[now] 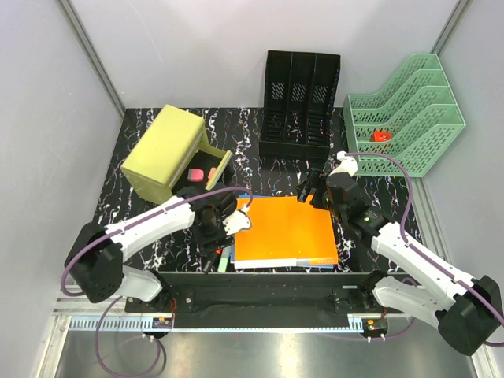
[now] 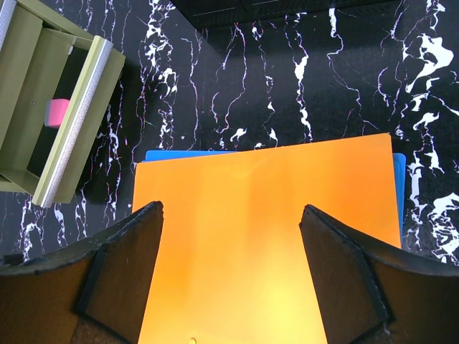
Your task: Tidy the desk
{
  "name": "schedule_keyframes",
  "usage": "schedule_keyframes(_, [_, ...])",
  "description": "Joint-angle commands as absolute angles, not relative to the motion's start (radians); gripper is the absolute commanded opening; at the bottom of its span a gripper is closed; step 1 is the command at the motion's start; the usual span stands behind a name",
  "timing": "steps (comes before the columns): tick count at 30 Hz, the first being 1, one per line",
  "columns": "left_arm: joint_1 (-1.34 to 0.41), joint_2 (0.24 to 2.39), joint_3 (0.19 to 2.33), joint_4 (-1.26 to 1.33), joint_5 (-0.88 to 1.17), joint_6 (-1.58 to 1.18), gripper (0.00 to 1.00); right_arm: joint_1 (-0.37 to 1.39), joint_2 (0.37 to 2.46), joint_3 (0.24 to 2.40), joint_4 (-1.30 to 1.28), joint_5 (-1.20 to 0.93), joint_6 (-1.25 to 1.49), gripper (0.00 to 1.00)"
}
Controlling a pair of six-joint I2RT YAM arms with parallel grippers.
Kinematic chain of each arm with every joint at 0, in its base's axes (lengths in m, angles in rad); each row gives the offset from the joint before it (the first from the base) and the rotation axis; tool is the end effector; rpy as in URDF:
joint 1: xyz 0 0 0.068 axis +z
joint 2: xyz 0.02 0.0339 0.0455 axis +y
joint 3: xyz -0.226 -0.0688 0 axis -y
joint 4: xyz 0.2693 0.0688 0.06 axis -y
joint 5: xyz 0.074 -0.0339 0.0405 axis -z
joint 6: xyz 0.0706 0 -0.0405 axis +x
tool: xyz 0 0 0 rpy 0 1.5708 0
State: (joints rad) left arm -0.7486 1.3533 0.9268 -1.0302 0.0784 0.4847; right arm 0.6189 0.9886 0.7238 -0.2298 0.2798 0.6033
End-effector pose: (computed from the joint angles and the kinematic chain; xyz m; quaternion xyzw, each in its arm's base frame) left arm 0.1850 -0.1794 0.1340 0.5787 0.8126 -0.0463 0.0513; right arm 0.2526 0.1560 0.2224 0.0648 0.8508 0.1931 0.4843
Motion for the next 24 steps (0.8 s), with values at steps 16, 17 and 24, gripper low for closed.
schedule_keyframes(16, [-0.813, 1.574, 0.936, -0.989, 0.140, 0.402, 0.78, 0.612, 0.962, 0.732, -0.235, 0.322, 0.603, 0.85])
schedule_keyframes(17, [-0.815, 1.583, 0.937, -0.979, 0.138, 0.403, 0.78, 0.611, 0.963, 0.735, -0.235, 0.322, 0.603, 0.85])
schedule_keyframes(24, [-0.819, 1.676, 0.965, -0.937, 0.126, 0.384, 0.82, 0.609, 0.962, 0.742, -0.236, 0.321, 0.597, 0.85])
